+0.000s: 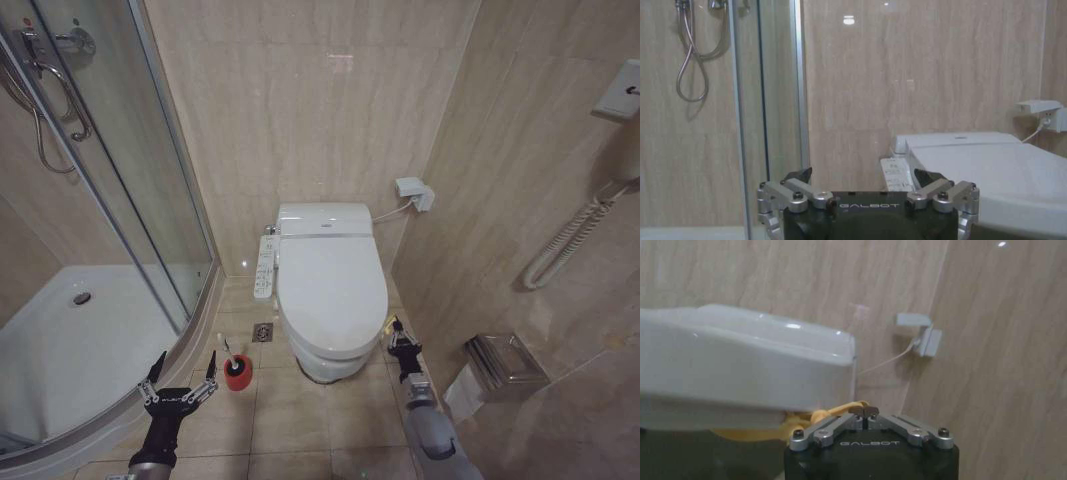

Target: Open the toilet lid, clean the toilet bowl with a toilet brush, close the toilet lid, and flush.

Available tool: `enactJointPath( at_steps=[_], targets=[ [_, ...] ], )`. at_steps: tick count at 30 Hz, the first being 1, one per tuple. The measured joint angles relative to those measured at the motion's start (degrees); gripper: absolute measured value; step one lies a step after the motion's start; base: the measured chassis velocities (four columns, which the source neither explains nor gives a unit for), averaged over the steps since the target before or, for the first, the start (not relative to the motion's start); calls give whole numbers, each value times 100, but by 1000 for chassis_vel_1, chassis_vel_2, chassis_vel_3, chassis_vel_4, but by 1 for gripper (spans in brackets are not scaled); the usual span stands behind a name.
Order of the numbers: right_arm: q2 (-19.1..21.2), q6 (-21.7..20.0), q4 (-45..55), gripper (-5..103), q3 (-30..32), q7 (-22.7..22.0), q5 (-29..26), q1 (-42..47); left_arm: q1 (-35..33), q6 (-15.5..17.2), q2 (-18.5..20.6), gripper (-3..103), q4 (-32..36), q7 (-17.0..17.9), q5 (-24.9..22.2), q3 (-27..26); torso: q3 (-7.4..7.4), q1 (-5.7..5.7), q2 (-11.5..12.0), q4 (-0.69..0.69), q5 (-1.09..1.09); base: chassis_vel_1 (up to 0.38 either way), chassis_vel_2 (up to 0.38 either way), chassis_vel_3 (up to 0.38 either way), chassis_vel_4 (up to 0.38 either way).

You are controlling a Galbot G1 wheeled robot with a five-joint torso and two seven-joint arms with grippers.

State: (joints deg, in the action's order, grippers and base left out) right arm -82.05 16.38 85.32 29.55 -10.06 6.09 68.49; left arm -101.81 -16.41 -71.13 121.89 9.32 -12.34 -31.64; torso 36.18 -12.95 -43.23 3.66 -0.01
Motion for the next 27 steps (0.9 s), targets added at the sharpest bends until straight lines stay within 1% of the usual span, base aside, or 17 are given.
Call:
enactJointPath(
  at_steps=[9, 14, 20, 27],
  targets=[
    [35, -64, 282, 0, 114, -270, -82, -60, 0, 0, 0, 100, 0, 0, 0, 0, 0, 0, 0, -2, 1, 0, 0, 0, 0],
    [110, -266, 616, 0, 182, -394, -397, -231, 0, 0, 0, 100, 0, 0, 0, 0, 0, 0, 0, -1, -2, 0, 0, 0, 0],
    [157, -442, 836, 0, 184, -420, -607, -414, 0, 0, 0, 100, 0, 0, 0, 0, 0, 0, 0, 2, -2, 0, 0, 0, 0],
    [244, -560, 785, 0, 107, -428, -787, -818, 0, 0, 0, 100, 0, 0, 0, 0, 0, 0, 0, 2, -1, 0, 0, 0, 0]
  ],
)
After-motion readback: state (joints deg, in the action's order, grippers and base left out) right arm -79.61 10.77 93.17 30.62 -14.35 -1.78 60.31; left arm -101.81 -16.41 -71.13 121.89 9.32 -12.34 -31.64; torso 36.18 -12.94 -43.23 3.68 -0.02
